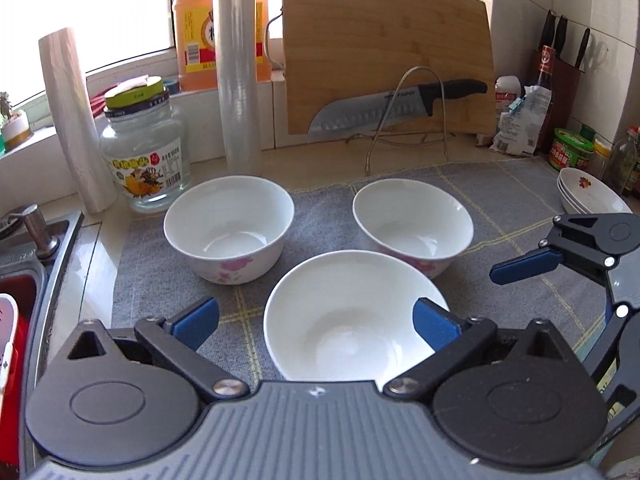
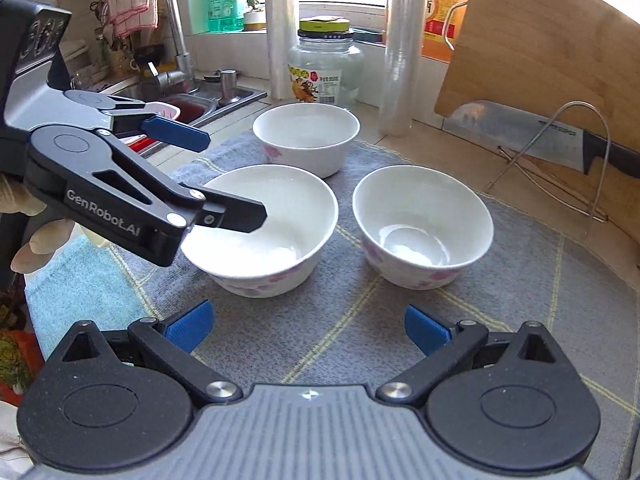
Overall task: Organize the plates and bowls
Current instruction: 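Grasp the rim of a white bowl with the left gripper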
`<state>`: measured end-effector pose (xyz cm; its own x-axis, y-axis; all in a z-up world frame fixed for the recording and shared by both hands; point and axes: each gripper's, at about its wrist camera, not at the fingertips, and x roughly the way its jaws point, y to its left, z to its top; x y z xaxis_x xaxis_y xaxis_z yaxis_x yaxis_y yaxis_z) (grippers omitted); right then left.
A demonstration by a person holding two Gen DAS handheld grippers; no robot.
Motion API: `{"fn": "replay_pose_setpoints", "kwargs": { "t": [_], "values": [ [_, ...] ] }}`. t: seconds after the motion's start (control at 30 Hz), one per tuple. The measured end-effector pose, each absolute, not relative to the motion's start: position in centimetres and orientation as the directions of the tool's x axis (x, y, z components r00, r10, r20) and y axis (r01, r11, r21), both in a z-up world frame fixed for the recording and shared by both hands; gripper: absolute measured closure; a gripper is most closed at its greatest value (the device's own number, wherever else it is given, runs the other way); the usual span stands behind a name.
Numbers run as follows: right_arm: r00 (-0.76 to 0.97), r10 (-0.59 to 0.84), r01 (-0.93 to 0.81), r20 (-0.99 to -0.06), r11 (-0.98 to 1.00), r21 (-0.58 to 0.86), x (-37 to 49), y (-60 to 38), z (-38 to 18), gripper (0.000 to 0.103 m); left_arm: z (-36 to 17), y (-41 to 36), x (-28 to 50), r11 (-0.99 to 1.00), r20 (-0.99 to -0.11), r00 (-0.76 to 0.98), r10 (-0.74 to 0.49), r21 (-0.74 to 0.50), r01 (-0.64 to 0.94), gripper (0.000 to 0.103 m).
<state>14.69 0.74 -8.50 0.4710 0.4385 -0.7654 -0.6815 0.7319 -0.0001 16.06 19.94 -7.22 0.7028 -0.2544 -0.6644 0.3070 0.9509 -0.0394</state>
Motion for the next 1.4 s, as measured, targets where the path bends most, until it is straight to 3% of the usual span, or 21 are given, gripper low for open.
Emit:
{"fn": "replay_pose_setpoints", "kwargs": {
  "t": [0.33, 0.4, 0.53, 0.73, 1.4],
  "values": [
    [0.476, 0.436, -0.738, -0.764, 0.670, -0.078, 14.6, 4.7, -9.7, 0.003, -8.7, 20.4, 18.4, 0.917, -0.736, 0.595, -0.321, -0.085, 0.390, 0.025],
    [0.484, 0.425, -0.737, -0.765, 0.669, -0.095, 14.8, 5.1, -10.0, 0.009, -8.8, 20.3, 18.7, 0.913, -0.744, 0.583, -0.327, -0.089, 0.398, 0.036],
    [0.477, 0.424, -0.724, -0.769, 0.686, -0.071, 15.2, 5.1, -10.3, 0.016, -8.8, 20.4, 19.3, 0.904, -0.746, 0.568, -0.348, -0.106, 0.414, 0.036],
    [0.483, 0.427, -0.723, -0.764, 0.687, -0.073, 15.0, 5.1, -10.3, 0.019, -8.8, 20.1, 19.7, 0.887, -0.747, 0.548, -0.377, -0.120, 0.446, 0.037],
    [0.472, 0.426, -0.726, -0.772, 0.684, -0.067, 13.3, 2.8, -8.2, 0.020, -7.0, 18.2, 17.6, 0.870, -0.723, 0.554, -0.413, -0.134, 0.474, 0.037]
  ]
}}
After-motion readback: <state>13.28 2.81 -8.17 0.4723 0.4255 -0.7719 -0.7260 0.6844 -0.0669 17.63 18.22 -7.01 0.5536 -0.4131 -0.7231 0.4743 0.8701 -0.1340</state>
